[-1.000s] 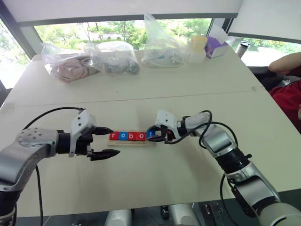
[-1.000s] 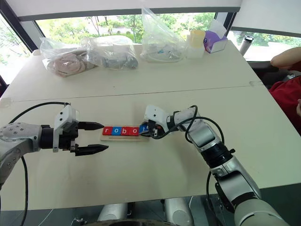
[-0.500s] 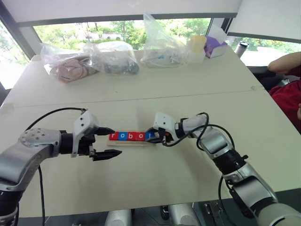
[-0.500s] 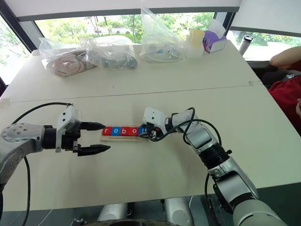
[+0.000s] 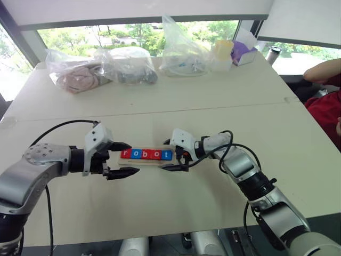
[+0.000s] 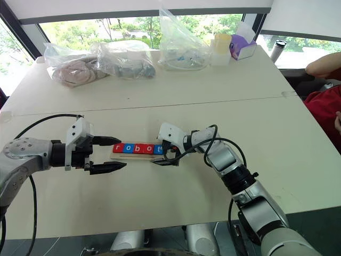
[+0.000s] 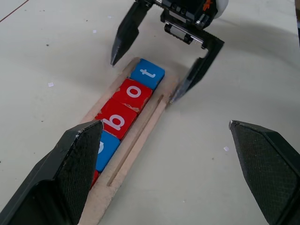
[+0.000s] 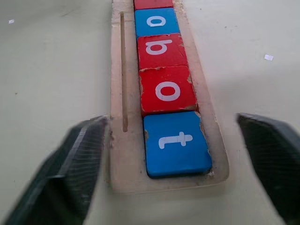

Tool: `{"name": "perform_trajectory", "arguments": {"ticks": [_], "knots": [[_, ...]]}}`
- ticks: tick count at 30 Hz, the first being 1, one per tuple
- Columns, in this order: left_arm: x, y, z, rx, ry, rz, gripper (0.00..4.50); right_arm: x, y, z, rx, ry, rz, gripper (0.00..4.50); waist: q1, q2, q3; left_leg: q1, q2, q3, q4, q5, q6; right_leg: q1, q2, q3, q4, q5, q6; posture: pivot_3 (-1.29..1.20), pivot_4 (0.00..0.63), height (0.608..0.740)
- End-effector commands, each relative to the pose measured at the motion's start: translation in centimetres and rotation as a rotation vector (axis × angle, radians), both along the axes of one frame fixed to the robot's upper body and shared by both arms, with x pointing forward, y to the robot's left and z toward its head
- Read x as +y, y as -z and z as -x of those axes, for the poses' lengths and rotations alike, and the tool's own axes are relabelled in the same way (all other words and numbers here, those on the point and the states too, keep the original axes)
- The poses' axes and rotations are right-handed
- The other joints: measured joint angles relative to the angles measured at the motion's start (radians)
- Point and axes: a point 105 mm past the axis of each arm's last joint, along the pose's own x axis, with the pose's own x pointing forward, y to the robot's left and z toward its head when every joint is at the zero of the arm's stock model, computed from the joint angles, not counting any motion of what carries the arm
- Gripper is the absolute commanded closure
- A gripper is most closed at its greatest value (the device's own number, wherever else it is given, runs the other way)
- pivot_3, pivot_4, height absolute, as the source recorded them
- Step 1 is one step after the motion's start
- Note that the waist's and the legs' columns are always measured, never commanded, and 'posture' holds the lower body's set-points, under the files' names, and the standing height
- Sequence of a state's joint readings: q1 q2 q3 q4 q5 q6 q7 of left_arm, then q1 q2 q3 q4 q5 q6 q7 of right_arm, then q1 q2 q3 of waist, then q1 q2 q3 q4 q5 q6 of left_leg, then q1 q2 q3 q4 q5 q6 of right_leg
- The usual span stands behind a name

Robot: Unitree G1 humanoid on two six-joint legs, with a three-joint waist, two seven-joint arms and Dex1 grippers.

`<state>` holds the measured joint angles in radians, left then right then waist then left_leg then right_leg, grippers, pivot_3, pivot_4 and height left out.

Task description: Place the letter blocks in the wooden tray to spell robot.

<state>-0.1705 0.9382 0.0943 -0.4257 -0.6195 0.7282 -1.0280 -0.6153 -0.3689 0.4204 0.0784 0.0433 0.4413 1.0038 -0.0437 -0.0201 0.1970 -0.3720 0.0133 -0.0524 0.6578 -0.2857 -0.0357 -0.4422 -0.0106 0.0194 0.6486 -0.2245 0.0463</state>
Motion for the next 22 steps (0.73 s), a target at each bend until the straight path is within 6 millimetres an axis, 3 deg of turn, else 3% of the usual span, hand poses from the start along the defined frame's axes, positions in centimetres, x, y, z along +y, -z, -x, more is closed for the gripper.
{"name": "perform_trajectory", "arguments": {"ticks": [1, 5, 9, 12, 16, 19, 22], "knots": [[0.0, -0.7, -0.2, -0.038, 0.002, -0.004, 0.00, 0.5, -3.7, -0.6, -0.066, 0.035, -0.111, 0.04, 0.000, 0.000, 0.000, 0.000, 0.000, 0.000, 0.000, 0.000, 0.000, 0.000, 0.000, 0.000, 0.000, 0.000, 0.000, 0.00, 0.150, 0.740], [0.1, -0.7, -0.2, -0.037, -0.001, -0.003, 0.00, -0.2, -6.0, -1.0, -0.047, 0.099, -0.198, 0.04, 0.001, 0.000, 0.000, 0.000, 0.000, 0.000, 0.000, 0.000, 0.000, 0.000, 0.000, 0.000, 0.000, 0.000, 0.000, 0.00, 0.150, 0.740], [1.3, -1.7, -1.4, -0.076, -0.109, 0.073, 0.00, -3.9, -7.5, -0.9, -0.047, 0.263, -0.289, 0.04, 0.008, 0.000, 0.000, -0.001, 0.000, -0.001, 0.000, 0.000, 0.000, 0.000, 0.000, -0.001, 0.000, 0.000, 0.000, 0.00, 0.150, 0.740], [2.8, -1.6, -1.3, -0.056, -0.195, 0.094, 0.00, -5.8, -7.6, 0.5, -0.018, 0.305, -0.318, 0.04, 0.009, -0.001, 0.000, -0.001, 0.000, -0.002, 0.000, 0.000, 0.000, 0.000, -0.001, -0.001, -0.001, 0.000, 0.000, 0.00, 0.150, 0.740], [5.3, -1.4, 0.4, -0.009, -0.322, 0.124, 0.00, -8.7, -7.4, 3.8, 0.067, 0.346, -0.325, 0.04, -0.001, 0.000, 0.000, -0.001, 0.000, -0.001, -0.001, 0.000, 0.000, 0.000, -0.001, -0.001, -0.001, -0.001, 0.001, 0.00, 0.150, 0.740], [6.0, -0.6, 1.1, 0.023, -0.379, 0.152, 0.00, -9.9, -6.6, 6.1, 0.141, 0.333, -0.298, 0.04, 0.001, 0.000, 0.000, 0.000, 0.001, -0.001, -0.001, 0.000, 0.000, 0.000, 0.000, 0.000, -0.001, -0.003, 0.002, 0.00, 0.150, 0.740], [6.4, -0.2, 1.3, 0.024, -0.413, 0.172, 0.00, -10.5, -6.0, 7.0, 0.168, 0.340, -0.270, 0.04, 0.004, 0.000, 0.000, 0.001, 0.001, -0.002, 0.000, 0.000, 0.000, 0.002, 0.000, -0.001, -0.001, -0.004, -0.001, 0.00, 0.150, 0.740]]}}
